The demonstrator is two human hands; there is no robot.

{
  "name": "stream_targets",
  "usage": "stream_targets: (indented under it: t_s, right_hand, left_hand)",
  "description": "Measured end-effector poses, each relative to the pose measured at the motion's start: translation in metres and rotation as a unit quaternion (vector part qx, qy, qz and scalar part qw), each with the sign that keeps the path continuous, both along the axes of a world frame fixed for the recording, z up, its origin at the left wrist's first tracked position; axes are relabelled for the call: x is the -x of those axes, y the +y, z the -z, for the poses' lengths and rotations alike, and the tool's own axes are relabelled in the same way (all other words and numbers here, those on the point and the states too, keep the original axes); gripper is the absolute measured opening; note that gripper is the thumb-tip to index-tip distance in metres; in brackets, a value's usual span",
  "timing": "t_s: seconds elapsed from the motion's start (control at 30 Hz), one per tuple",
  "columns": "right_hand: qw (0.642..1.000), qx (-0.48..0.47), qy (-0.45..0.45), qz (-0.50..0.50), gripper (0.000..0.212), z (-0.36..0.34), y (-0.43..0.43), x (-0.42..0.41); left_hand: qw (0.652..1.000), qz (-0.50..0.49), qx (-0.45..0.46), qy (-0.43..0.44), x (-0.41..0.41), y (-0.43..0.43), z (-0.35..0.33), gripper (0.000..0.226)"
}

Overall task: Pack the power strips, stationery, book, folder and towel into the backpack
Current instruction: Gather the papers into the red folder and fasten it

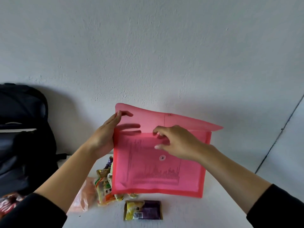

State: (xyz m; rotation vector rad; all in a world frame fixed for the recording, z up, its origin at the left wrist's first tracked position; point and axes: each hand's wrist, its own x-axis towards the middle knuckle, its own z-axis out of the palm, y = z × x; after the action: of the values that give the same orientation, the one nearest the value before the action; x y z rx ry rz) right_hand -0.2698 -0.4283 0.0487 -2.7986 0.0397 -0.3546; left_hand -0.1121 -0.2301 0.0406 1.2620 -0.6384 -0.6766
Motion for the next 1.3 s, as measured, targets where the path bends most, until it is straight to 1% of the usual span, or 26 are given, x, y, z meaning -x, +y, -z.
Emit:
stream_targets:
  t_s: [0.03,0.1,0.13,0.17,0.23,0.3,0.33,0.4,0.5,0.6,0.67,0.7,0.73,0.77,0.8,0.83,0.9,0.93,0.97,1.03,1.1,1.13,1.23,1.27,1.3]
  right_hand:
    - [1.0,0.009,0.006,-0.003,0.033,0.002,0.0,-0.001]
    - [0.999,0.002,-0.033,0.001,0.016,0.005,-0.003,-0.002]
    - [0.998,0.001,-0.055,0.005,0.012,0.007,-0.005,-0.002]
    - [0.998,0.0,-0.069,0.007,0.011,0.008,-0.007,-0.003]
    - [0.996,-0.01,-0.092,0.008,0.011,0.013,-0.008,-0.003]
    - [0.993,-0.019,-0.117,0.014,0.02,0.021,-0.008,-0.004]
    - [0.991,-0.021,-0.128,0.016,0.025,0.024,-0.008,-0.004]
    - [0.985,-0.028,-0.167,0.017,0.027,0.029,-0.008,-0.002]
    - [0.96,-0.084,-0.268,0.0,0.018,0.031,-0.003,0.007]
    - [0.92,-0.161,-0.358,0.003,0.004,0.024,0.003,0.022]
    - [0.892,-0.194,-0.408,0.027,0.015,0.019,0.001,0.03]
    - [0.882,-0.187,-0.429,0.044,0.018,0.018,-0.002,0.032]
    - [0.882,-0.162,-0.438,0.067,0.018,0.018,-0.008,0.032]
    - [0.89,-0.131,-0.429,0.088,0.016,0.02,-0.013,0.03]
    - [0.906,-0.103,-0.396,0.105,0.014,0.023,-0.018,0.027]
    - [0.928,-0.081,-0.345,0.113,0.013,0.029,-0.022,0.024]
    - [0.963,-0.071,-0.235,0.11,0.011,0.044,-0.027,0.022]
    - [0.972,-0.075,-0.197,0.107,0.013,0.052,-0.027,0.021]
    - [0.975,-0.079,-0.177,0.108,0.019,0.059,-0.027,0.022]
    - [0.972,-0.108,-0.169,0.123,0.032,0.069,-0.025,0.021]
    - [0.965,-0.133,-0.178,0.142,0.039,0.072,-0.02,0.016]
    - [0.963,-0.13,-0.187,0.145,0.037,0.072,-0.017,0.013]
    - [0.961,-0.134,-0.202,0.134,0.015,0.072,-0.009,-0.001]
    - [0.961,-0.143,-0.193,0.135,0.018,0.072,-0.008,-0.004]
    - [0.962,-0.149,-0.186,0.131,0.021,0.073,-0.008,-0.007]
  left_hand:
    - [1.0,0.004,0.0,-0.005,-0.001,0.0,0.002,0.036]
    - [0.999,0.018,-0.011,-0.031,-0.003,0.002,0.006,0.041]
    - [0.998,0.024,-0.022,-0.048,-0.004,0.003,0.007,0.044]
    - [0.997,0.031,-0.033,-0.065,-0.004,0.006,0.008,0.045]
    - [0.994,0.046,-0.043,-0.09,-0.006,0.01,0.008,0.037]
    - [0.986,0.055,-0.068,-0.144,-0.007,0.014,0.01,0.026]
    - [0.979,0.053,-0.082,-0.179,-0.008,0.014,0.012,0.027]
    - [0.97,0.028,-0.078,-0.229,-0.006,0.013,0.019,0.04]
    - [0.971,-0.031,-0.05,-0.233,-0.004,0.01,0.022,0.055]
    - [0.972,-0.037,-0.03,-0.229,-0.001,0.007,0.019,0.062]
    - [0.973,-0.031,-0.019,-0.227,0.0,0.008,0.017,0.074]
    - [0.972,-0.034,-0.019,-0.23,0.0,0.009,0.017,0.082]
    - [0.97,-0.036,-0.029,-0.237,-0.002,0.01,0.018,0.086]
    - [0.968,-0.03,-0.046,-0.245,-0.004,0.012,0.021,0.087]
    - [0.965,-0.019,-0.063,-0.253,-0.006,0.014,0.024,0.085]
    - [0.963,-0.009,-0.08,-0.256,-0.007,0.015,0.026,0.082]
    - [0.959,0.005,-0.113,-0.259,-0.006,0.015,0.026,0.077]
    - [0.959,0.013,-0.124,-0.255,-0.005,0.016,0.024,0.076]
    - [0.961,0.027,-0.128,-0.243,-0.003,0.017,0.023,0.073]
    - [0.969,0.06,-0.126,-0.202,0.002,0.02,0.018,0.067]
    - [0.972,0.096,-0.117,-0.177,0.004,0.022,0.016,0.061]
    - [0.97,0.113,-0.112,-0.181,0.004,0.024,0.015,0.058]
    - [0.963,0.165,-0.108,-0.182,0.001,0.028,0.009,0.061]
    - [0.962,0.16,-0.112,-0.191,0.002,0.027,0.007,0.056]
    - [0.96,0.131,-0.118,-0.217,0.003,0.024,0.005,0.043]
